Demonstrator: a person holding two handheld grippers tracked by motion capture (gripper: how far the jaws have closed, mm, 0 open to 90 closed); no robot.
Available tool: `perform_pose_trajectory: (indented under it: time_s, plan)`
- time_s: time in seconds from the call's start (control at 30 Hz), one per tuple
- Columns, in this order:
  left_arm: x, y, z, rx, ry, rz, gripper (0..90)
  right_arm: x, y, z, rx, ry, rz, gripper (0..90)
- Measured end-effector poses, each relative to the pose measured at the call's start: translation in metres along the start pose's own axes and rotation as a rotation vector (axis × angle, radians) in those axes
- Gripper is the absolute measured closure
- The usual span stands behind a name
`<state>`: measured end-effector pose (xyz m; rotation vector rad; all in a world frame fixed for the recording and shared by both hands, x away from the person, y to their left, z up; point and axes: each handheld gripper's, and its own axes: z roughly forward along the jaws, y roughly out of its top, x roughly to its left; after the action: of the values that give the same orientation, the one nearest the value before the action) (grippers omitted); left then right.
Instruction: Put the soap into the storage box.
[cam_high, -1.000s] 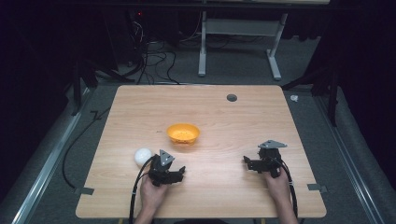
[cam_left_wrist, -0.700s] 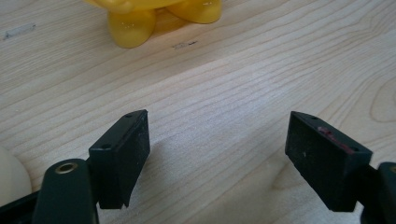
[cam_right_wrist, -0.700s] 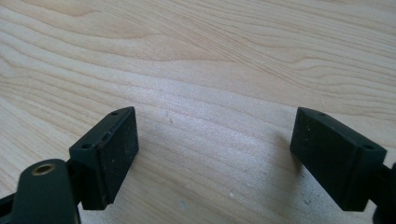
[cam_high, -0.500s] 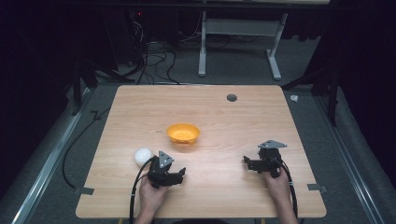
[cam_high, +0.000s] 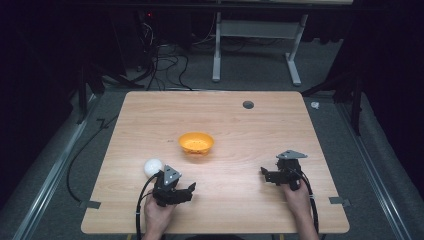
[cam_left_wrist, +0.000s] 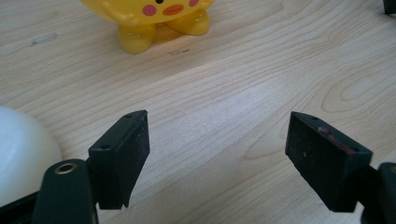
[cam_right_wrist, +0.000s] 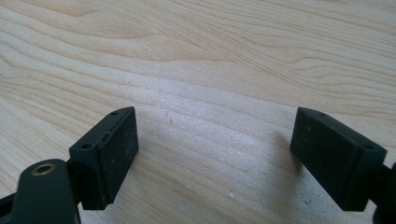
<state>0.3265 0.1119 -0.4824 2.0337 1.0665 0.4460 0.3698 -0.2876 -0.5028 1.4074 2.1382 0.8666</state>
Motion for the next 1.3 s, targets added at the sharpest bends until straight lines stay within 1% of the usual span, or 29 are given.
perform_pose_trajectory:
  time_s: [0.3, 0.37, 0.43, 0.57, 0.6, 0.7, 0.97, 1.1, 1.23, 1.3]
  plan:
    - [0.009, -0.005, -0.012, -0.014, 0.036, -0.028, 22.4, 0.000, 0.000, 0.000, 0.000, 0.000, 0.000, 15.9]
    - [0.010, -0.005, -0.015, -0.021, 0.044, -0.036, 22.5, 0.000, 0.000, 0.000, 0.000, 0.000, 0.000, 15.9]
    - [0.012, -0.005, -0.017, -0.024, 0.056, -0.032, 22.5, 0.000, 0.000, 0.000, 0.000, 0.000, 0.000, 15.9]
    - [0.015, -0.004, -0.020, -0.029, 0.067, -0.039, 22.5, 0.000, 0.000, 0.000, 0.000, 0.000, 0.000, 15.9]
    - [0.018, -0.003, -0.022, -0.034, 0.074, -0.045, 22.5, 0.000, 0.000, 0.000, 0.000, 0.000, 0.000, 15.9]
    - [0.022, -0.002, -0.025, -0.040, 0.084, -0.054, 22.4, 0.000, 0.000, 0.000, 0.000, 0.000, 0.000, 15.9]
    - [0.029, -0.002, -0.030, -0.041, 0.111, -0.063, 22.2, 0.000, 0.000, 0.000, 0.000, 0.000, 0.000, 15.9]
    - [0.034, -0.003, -0.032, -0.048, 0.128, -0.080, 21.8, 0.000, 0.000, 0.000, 0.000, 0.000, 0.000, 15.9]
    - [0.038, -0.003, -0.034, -0.048, 0.146, -0.083, 21.6, 0.000, 0.000, 0.000, 0.000, 0.000, 0.000, 16.0]
    - [0.039, -0.003, -0.034, -0.046, 0.148, -0.084, 21.6, 0.000, 0.000, 0.000, 0.000, 0.000, 0.000, 15.9]
